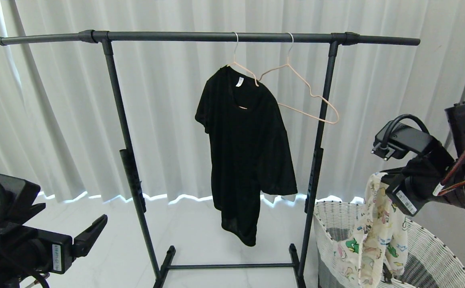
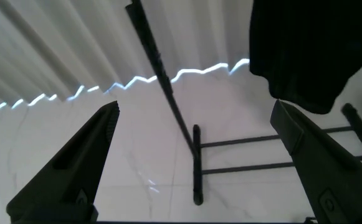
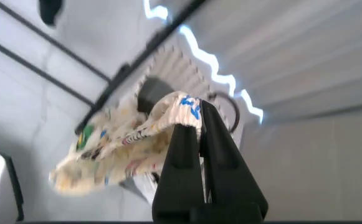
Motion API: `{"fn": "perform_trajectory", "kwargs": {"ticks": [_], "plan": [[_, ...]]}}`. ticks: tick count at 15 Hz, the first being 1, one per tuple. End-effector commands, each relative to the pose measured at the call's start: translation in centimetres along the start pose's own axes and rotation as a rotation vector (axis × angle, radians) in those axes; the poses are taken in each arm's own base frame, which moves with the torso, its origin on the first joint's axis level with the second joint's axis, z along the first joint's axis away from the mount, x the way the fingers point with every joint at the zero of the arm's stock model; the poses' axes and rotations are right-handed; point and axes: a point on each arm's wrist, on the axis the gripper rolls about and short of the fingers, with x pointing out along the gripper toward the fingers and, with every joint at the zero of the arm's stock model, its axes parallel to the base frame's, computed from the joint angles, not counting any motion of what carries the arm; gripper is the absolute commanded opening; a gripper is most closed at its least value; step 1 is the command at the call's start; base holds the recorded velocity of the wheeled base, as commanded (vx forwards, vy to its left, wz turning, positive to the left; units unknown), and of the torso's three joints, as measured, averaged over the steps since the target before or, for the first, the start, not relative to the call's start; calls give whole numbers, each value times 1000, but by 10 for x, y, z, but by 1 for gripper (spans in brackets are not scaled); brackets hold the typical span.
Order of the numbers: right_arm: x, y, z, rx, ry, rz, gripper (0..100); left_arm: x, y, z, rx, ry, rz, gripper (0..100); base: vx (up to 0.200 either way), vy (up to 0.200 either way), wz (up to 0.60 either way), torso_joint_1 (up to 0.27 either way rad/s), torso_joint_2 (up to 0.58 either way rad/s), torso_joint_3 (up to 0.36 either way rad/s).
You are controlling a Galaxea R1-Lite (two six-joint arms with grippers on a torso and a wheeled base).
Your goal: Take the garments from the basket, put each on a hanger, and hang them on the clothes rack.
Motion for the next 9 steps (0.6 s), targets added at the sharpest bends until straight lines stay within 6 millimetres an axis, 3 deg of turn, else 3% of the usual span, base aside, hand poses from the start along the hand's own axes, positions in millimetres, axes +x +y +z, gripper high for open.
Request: {"fn": "perform_trajectory", "kwargs": {"ticks": [1,6,9], "plan": [[-6,9,13,-8,-55,40,0,-8,-10,11,14,-83,-131,100,0,0,0,0,0,0],[-2,48,62,32,-184,222,0,1,-30,64,-9,-233,-439,100,0,0,0,0,0,0],[7,68,91,30,-244,318,0,2,-54,66,38,-218,-564,100,0,0,0,0,0,0]]}}
